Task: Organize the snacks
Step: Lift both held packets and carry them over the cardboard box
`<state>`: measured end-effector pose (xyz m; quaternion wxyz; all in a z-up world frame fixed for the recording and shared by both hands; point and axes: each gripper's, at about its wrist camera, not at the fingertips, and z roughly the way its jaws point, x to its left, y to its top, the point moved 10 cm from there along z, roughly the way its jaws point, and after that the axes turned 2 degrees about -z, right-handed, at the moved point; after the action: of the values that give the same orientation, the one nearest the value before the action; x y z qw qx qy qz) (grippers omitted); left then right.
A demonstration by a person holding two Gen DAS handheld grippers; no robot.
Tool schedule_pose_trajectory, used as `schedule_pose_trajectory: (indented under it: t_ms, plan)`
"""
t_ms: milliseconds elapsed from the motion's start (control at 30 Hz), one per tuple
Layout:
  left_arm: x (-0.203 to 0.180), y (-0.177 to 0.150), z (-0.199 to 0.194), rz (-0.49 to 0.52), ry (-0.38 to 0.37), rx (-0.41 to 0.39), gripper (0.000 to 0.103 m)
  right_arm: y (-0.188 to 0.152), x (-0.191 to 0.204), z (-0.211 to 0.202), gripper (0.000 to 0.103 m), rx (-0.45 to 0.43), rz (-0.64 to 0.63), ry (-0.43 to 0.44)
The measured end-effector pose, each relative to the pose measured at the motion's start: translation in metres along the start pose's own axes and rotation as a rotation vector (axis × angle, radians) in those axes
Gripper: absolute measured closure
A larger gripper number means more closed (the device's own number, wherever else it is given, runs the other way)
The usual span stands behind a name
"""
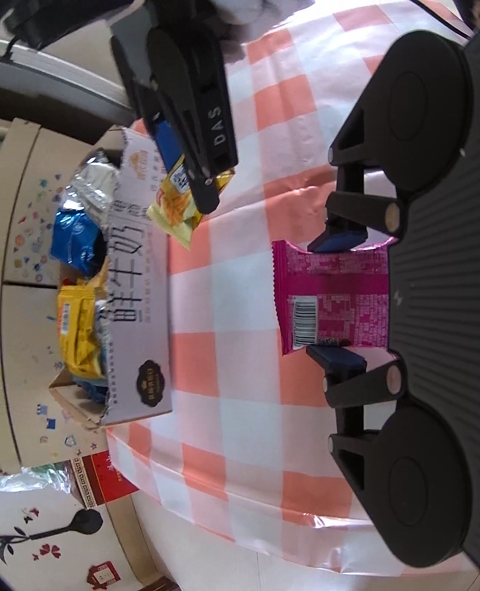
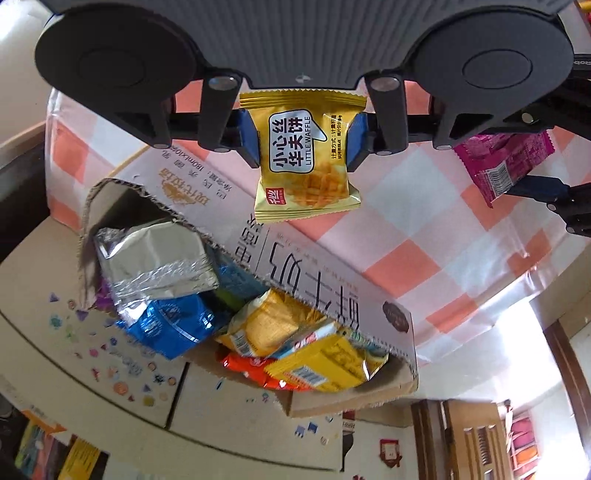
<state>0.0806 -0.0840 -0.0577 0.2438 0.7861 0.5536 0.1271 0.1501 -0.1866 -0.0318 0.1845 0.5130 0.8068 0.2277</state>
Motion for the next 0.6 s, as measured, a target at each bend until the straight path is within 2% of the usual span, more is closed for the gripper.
schedule_pose_trajectory:
  t_ms: [267, 433, 600]
  plan:
    - [0.006, 0.031, -0.026, -0.019, 0.017, -0.106, 0.053, 0.02, 0.007, -0.05, 0.048, -0.108, 0.082, -0.02]
    - [0.012, 0.049, -0.04, -0.031, 0.033, -0.152, 0.053, 0.025, 0.005, -0.077, 0.048, -0.147, 0.148, -0.081]
    - [0.02, 0.078, -0.062, -0.032, 0.071, -0.246, 0.053, 0.031, -0.007, -0.092, 0.048, -0.203, 0.239, -0.14]
